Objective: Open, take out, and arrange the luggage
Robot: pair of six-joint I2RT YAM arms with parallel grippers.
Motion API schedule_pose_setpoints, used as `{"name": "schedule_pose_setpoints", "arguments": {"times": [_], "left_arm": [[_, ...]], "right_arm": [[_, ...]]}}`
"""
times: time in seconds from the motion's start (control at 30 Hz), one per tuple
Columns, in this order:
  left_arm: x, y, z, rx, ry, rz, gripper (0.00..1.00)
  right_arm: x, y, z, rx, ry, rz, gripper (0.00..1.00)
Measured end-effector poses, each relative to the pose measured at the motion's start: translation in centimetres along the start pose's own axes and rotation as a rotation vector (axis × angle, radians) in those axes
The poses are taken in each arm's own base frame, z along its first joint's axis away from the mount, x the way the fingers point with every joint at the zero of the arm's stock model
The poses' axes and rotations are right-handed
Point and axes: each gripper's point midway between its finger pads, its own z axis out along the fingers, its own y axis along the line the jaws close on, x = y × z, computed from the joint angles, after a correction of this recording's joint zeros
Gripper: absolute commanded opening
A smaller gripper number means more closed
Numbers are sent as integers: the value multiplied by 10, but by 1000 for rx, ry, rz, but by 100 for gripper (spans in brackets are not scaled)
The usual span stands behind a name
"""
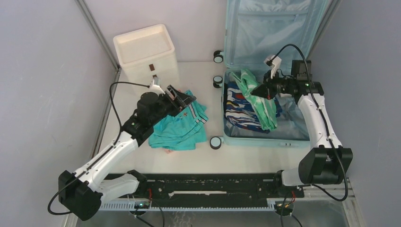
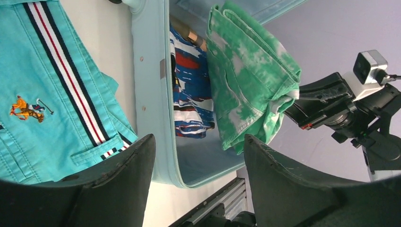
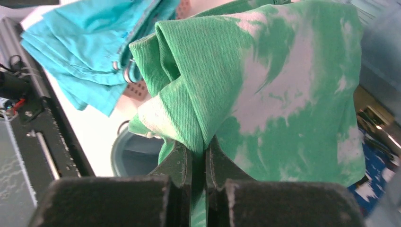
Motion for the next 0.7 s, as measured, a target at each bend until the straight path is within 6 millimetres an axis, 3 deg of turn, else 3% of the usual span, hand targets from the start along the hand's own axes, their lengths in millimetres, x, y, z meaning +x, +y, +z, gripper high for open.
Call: {"name": "schedule_pose_setpoints", "arguments": {"times": [0.2, 0.37, 0.53, 0.7], "left_arm": [[-1, 3, -1, -16, -11, 1, 69], [-3, 22, -10, -118, -25, 50, 62], [-18, 44, -35, -251, -87, 161, 64], [-35, 67, -74, -384, -168, 265, 72]], "right_arm": [[-17, 38, 13, -87, -26, 6, 0], [-39, 78, 28, -182, -64, 45, 0], [-58, 113, 42, -246, -82, 113, 0], [-84, 141, 56, -282, -104, 167, 0]]}}
